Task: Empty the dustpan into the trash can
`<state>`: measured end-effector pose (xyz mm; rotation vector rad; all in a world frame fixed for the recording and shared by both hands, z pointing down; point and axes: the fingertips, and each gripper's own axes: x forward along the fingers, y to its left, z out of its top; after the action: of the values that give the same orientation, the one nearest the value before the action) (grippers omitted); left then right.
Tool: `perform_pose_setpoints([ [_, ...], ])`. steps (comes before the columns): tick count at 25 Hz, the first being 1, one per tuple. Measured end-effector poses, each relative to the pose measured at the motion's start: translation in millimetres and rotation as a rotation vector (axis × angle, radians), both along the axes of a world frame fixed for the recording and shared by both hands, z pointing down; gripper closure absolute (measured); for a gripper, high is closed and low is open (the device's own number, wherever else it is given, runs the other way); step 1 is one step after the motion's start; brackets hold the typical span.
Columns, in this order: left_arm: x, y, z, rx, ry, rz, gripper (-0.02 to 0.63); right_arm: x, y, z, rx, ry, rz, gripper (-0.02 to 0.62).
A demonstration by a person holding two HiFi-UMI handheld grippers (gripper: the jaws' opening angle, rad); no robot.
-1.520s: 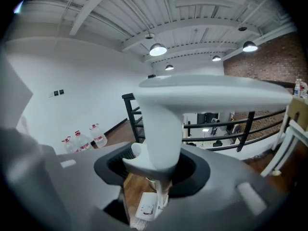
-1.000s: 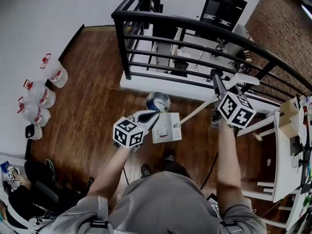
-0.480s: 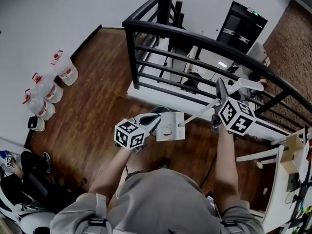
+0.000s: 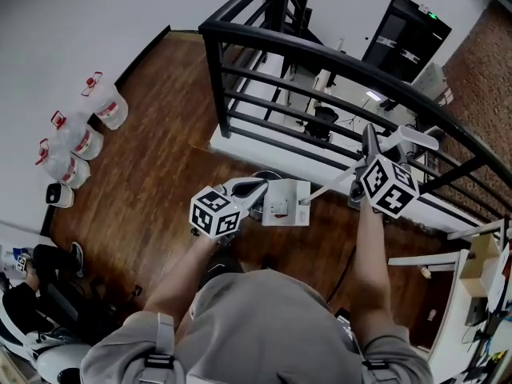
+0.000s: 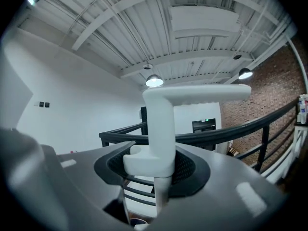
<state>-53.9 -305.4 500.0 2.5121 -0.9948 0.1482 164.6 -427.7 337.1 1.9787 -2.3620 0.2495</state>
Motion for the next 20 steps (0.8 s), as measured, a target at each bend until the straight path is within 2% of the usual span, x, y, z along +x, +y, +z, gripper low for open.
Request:
perform_pose_setpoints([
  [10,-24.0,-65.3,-7.5,0.013,0.004,0.148,0.601,-32.3,-54.4,3.6,0.033,0.114,0.149,0.405],
  [20,-105.9,-116.5,-9.3,-0.002,0.058,0.138,0.601,-123.8,-127.5,3.9,0.03,0.268,0.182,0.405],
])
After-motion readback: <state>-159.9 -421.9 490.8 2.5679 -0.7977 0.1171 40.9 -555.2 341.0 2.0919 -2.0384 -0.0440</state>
